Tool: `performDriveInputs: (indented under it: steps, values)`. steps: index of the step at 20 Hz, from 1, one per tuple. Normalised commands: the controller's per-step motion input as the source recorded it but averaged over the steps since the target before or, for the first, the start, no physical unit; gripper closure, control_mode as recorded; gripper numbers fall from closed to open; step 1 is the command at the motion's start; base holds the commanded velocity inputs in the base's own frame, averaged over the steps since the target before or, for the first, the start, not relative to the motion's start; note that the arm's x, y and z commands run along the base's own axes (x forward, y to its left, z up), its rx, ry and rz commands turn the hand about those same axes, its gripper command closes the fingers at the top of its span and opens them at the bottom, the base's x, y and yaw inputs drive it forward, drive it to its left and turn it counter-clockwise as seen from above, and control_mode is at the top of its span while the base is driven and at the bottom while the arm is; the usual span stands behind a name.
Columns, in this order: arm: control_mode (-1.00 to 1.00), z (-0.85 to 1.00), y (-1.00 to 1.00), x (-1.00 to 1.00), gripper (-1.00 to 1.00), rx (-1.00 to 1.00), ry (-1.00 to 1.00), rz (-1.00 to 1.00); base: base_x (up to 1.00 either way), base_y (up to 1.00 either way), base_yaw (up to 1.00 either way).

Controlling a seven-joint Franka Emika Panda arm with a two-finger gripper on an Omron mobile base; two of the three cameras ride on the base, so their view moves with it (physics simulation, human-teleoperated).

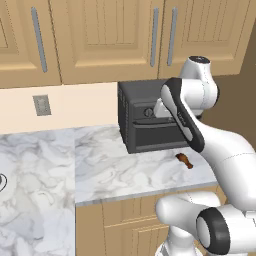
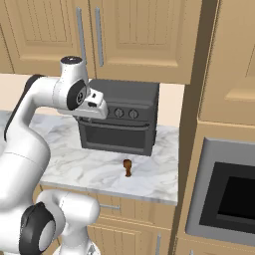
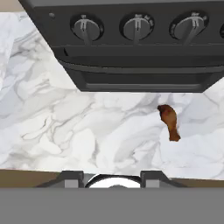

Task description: Retrieve the tupperware from the cabinet, then place the raw meat into the tupperware to avoid contamination.

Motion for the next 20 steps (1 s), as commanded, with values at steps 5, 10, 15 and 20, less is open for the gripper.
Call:
performDriveInputs:
  steps: [5, 10, 15, 20]
  values:
    - [-1.0, 0.0, 0.06, 0.01, -1.0, 0.0, -0.02, -0.01, 0.0, 0.0, 0.0]
    - [-1.0, 0.14, 0.05, -0.07, -1.0, 0.0, -0.15, 0.0, 0.0, 0.0, 0.0]
    - [-1.0, 0.47, 0.03, -0.06, -1.0, 0.0, -0.26, -0.04, 0.0, 0.0, 0.0]
    - [-1.0, 0.71, 0.26, 0.03, -1.0, -0.02, -0.24, -0.06, 0.0, 0.0, 0.0]
